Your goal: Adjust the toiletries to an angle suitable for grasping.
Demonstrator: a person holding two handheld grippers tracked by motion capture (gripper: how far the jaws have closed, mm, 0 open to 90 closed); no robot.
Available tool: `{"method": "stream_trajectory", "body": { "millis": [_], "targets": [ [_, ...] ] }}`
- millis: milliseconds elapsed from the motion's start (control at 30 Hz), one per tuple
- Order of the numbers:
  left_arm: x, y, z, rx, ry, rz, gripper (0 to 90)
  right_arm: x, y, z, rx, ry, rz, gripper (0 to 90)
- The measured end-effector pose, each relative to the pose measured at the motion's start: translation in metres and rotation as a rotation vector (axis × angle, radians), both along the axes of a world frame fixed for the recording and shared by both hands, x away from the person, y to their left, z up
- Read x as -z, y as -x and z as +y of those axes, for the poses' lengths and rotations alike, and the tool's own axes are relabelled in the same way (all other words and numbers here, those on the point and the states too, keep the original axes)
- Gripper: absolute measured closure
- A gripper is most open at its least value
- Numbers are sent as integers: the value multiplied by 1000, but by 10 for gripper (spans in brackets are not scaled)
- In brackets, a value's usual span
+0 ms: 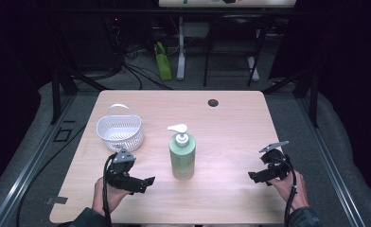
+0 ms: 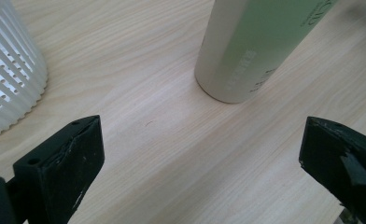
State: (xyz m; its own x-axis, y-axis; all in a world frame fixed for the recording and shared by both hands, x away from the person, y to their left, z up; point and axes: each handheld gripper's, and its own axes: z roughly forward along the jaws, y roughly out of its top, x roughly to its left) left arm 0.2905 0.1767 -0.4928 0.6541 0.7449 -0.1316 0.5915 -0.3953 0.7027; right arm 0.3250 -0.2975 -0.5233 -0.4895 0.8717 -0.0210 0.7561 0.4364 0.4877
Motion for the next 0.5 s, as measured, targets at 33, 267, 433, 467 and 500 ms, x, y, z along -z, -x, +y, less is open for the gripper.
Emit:
{"method": "stream_trajectory", "body": {
  "millis": [33, 267, 433, 467, 500],
  "targets": [
    [0, 0, 0, 1, -2, -2, 0, 0, 0, 0, -3, -5, -1, 6],
    [-1, 1, -5, 12, -2, -6, 2, 1, 0, 1, -2, -1, 1, 10],
    [-1, 1, -9, 22, 3, -11, 0, 1, -1, 1, -5, 5, 7, 13],
    [-2, 0, -10, 26, 2, -13, 0, 1, -1, 2, -8, 10, 6, 14],
    [-2, 0, -12, 30, 9, -15, 0, 1, -1, 2, -12, 8, 6, 14]
  ]
}}
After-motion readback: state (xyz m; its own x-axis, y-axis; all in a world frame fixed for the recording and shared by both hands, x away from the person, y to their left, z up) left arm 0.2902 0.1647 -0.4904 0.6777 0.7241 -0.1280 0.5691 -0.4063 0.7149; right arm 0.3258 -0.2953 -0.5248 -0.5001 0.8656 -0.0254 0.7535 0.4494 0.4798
